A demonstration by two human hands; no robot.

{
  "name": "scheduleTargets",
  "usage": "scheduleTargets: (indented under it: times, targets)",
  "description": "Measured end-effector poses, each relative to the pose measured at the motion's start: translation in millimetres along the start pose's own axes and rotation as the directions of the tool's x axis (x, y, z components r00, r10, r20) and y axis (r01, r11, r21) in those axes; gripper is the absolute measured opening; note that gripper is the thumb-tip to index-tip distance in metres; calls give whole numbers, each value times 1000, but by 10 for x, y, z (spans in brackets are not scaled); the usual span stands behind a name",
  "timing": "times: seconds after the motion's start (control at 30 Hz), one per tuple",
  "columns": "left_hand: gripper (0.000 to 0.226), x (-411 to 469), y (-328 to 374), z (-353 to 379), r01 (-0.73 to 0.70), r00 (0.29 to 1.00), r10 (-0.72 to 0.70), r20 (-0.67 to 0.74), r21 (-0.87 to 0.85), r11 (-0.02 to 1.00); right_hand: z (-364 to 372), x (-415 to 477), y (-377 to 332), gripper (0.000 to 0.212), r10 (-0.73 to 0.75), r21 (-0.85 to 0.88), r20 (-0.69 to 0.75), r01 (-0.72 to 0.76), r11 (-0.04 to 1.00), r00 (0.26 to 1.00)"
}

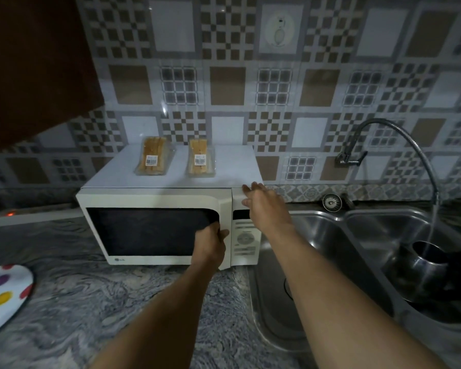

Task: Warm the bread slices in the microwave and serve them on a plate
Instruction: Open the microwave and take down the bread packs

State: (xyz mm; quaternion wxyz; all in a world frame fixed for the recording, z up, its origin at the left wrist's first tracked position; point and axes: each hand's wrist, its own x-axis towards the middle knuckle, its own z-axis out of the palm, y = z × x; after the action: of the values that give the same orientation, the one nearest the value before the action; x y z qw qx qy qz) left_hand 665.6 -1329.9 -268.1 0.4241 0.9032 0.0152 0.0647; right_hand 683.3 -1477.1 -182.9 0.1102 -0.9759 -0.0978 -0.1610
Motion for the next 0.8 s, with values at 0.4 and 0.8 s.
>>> scheduleTargets:
  times: [0.4,0.8]
  targets:
    - [24,-467,-139,-156,-83,996,85,-21,88,993,-72,-97,-60,61,-5,-48,65,8,999,998]
    - [32,-387,172,-740,-131,837,353,-417,474,871,-195,-197,-115,61,-47,8,108,47,999,993]
